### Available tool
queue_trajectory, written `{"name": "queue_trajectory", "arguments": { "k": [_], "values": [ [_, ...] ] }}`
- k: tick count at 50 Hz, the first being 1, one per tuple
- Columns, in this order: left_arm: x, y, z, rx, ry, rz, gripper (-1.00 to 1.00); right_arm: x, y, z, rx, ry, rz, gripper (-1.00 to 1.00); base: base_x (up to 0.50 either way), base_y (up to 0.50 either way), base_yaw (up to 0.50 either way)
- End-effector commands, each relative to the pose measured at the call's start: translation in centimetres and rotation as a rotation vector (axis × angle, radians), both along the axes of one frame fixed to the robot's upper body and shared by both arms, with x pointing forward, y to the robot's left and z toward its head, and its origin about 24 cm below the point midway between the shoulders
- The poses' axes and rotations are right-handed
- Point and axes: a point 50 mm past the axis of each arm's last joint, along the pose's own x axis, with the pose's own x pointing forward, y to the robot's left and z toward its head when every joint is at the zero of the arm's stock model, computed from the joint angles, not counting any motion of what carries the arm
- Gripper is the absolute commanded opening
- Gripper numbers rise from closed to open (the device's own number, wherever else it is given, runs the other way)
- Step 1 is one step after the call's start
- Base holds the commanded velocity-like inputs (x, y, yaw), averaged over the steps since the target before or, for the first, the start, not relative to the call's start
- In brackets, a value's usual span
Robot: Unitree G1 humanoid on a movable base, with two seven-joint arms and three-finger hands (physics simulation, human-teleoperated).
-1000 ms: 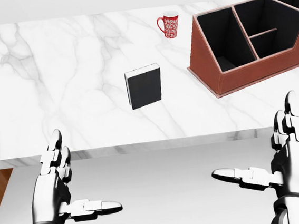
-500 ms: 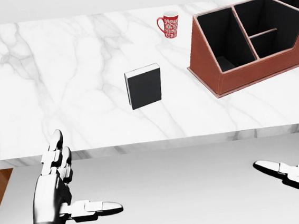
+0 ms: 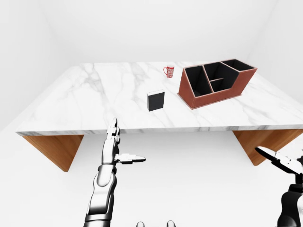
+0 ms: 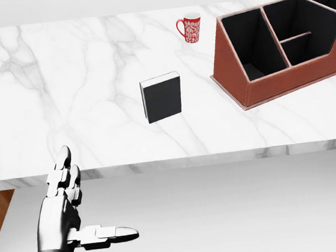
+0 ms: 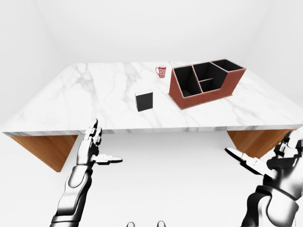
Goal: Pick up the book and place it in the left compartment of the caddy.
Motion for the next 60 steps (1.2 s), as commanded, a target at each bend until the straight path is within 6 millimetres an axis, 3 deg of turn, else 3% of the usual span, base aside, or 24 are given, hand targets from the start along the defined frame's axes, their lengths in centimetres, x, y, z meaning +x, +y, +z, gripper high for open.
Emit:
{"name": "queue_trajectory", "arguments": {
  "k": [1, 14, 21, 60],
  "values": [
    [0.0, 0.0, 0.0, 0.001, 0.001, 0.001, 1.0, -3.3, -2.3, 1.5, 0.004, -0.09, -0.09, 1.0, 0.0, 0.0, 0.0],
    [0.1, 0.1, -0.1, 0.006, 0.001, 0.001, 1.0, -5.4, -3.8, 1.8, 0.036, -0.144, -0.139, 1.0, 0.0, 0.0, 0.0],
    [0.0, 0.1, -0.1, 0.008, -0.001, 0.009, 1.0, -5.3, -3.4, 2.6, 0.016, -0.172, -0.129, 1.0, 0.0, 0.0, 0.0],
    [0.0, 0.1, -0.1, 0.024, -0.015, 0.012, 1.0, -5.5, -3.8, 2.1, 0.063, -0.184, -0.136, 1.0, 0.0, 0.0, 0.0]
  ]
}}
